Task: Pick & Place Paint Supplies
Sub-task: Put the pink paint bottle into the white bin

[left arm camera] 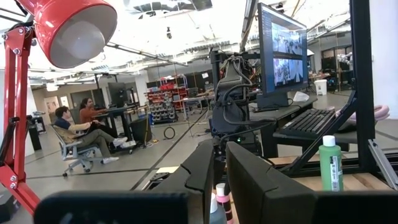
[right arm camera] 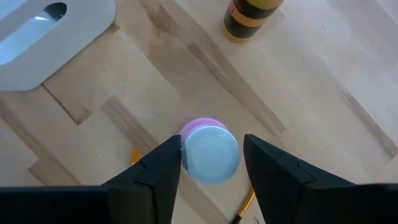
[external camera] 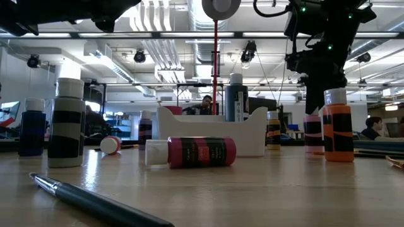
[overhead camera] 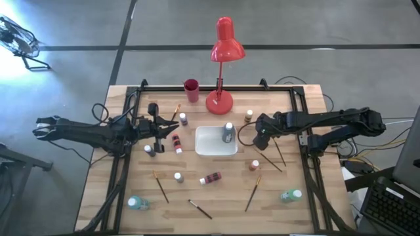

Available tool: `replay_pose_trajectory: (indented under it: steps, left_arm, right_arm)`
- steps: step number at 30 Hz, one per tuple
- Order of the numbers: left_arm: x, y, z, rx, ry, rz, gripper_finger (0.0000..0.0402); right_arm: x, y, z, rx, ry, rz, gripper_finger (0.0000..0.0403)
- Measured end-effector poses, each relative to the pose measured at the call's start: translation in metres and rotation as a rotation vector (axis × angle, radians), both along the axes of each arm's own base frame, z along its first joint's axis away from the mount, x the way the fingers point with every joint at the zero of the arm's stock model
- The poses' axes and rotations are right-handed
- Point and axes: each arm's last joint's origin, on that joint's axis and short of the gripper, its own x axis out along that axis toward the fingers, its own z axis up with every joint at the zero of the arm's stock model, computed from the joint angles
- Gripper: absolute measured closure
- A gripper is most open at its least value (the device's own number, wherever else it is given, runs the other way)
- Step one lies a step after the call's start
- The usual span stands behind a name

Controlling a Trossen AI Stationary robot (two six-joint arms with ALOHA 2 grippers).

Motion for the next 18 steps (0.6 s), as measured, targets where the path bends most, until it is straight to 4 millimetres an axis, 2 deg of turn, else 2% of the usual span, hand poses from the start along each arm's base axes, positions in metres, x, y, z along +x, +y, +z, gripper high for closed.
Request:
replay_pose_trajectory:
  steps: [8, 18]
  left_arm:
    - [0.0000, 0.0000, 0.0000, 0.000, 0.000, 0.000, 0.0351]
    - [0.0000, 0.0000, 0.0000, 0.000, 0.000, 0.000, 0.0351]
  right_arm:
    - [-0.0001, 0.0000, -0.0005, -0.002, 0.000, 0.007, 0.0291]
    - [-0.0014, 0.0005, 0.0033, 0.010, -0.006, 0.015, 0.0292]
